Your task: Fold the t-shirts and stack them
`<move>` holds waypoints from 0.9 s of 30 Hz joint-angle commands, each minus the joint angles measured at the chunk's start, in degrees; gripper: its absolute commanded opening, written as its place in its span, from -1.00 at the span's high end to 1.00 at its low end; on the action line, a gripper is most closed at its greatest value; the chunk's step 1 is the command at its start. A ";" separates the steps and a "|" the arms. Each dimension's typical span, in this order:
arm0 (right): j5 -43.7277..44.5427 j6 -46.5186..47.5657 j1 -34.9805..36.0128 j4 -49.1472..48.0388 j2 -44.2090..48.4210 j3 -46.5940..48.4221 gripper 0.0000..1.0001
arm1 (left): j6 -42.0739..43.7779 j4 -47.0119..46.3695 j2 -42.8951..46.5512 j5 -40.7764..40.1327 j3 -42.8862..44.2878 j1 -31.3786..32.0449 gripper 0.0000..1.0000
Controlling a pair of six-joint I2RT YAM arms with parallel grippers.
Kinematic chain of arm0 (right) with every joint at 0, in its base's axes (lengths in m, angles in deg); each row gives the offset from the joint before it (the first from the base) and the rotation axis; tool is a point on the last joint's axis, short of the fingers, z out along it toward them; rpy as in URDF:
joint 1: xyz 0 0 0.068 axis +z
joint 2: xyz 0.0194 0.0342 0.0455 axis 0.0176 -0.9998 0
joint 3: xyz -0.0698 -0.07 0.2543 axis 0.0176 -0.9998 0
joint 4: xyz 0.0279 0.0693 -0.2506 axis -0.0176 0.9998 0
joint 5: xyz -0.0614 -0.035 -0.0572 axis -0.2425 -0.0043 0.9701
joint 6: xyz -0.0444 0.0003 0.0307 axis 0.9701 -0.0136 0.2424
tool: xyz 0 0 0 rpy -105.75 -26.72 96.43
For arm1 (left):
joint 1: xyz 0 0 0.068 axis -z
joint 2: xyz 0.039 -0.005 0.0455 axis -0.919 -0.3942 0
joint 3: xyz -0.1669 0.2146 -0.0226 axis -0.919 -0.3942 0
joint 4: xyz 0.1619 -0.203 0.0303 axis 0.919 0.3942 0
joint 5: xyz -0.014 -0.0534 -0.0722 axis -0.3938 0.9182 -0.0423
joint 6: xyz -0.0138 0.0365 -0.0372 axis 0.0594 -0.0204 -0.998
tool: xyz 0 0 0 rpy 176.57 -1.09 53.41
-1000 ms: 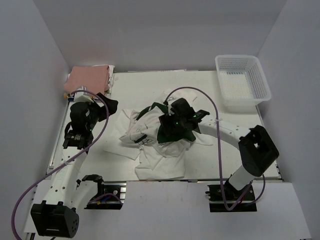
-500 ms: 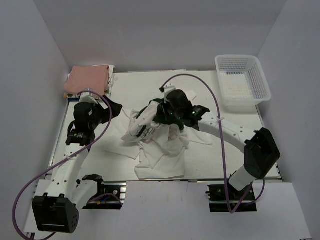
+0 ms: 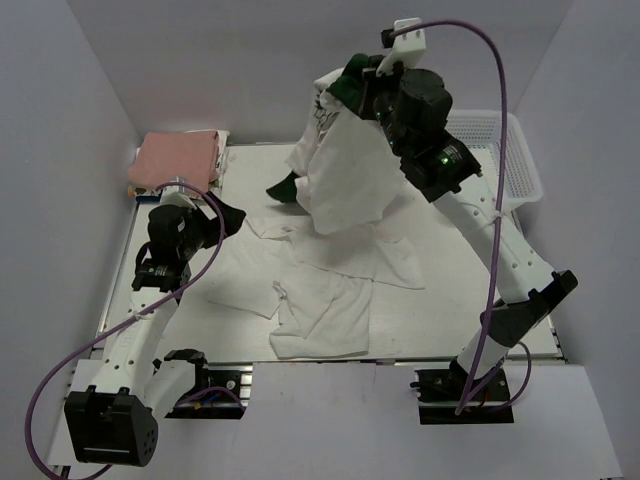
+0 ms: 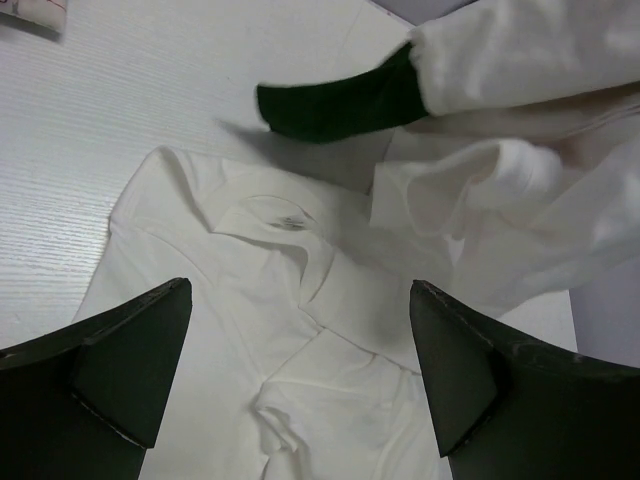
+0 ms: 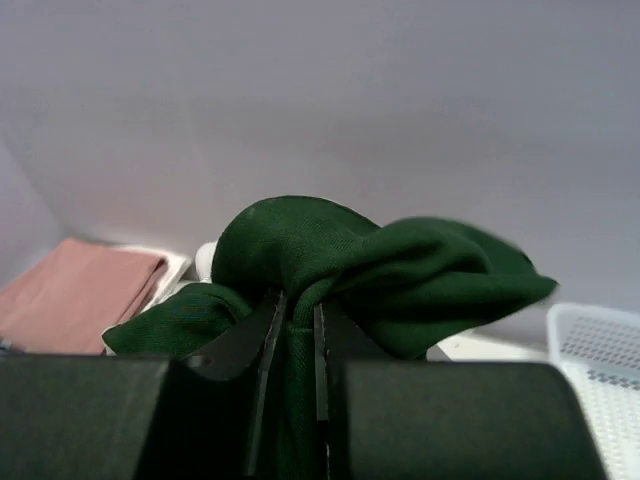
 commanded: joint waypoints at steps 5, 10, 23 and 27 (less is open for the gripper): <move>-1.40 7.12 -1.79 -3.69 -2.13 13.87 1.00 | 0.25 -0.07 -0.62 -0.74 0.71 0.12 -0.99; -0.86 12.38 -2.85 -7.21 -2.04 14.41 1.00 | 0.25 0.46 -1.15 -0.22 0.71 0.12 -0.99; -16.94 10.31 -2.68 -6.46 1.73 12.67 1.00 | -0.28 0.46 -2.29 0.31 1.85 0.12 -0.99; -29.30 4.07 -2.06 -4.39 8.84 -7.00 0.32 | -0.28 2.39 -1.76 0.31 2.38 0.12 -0.99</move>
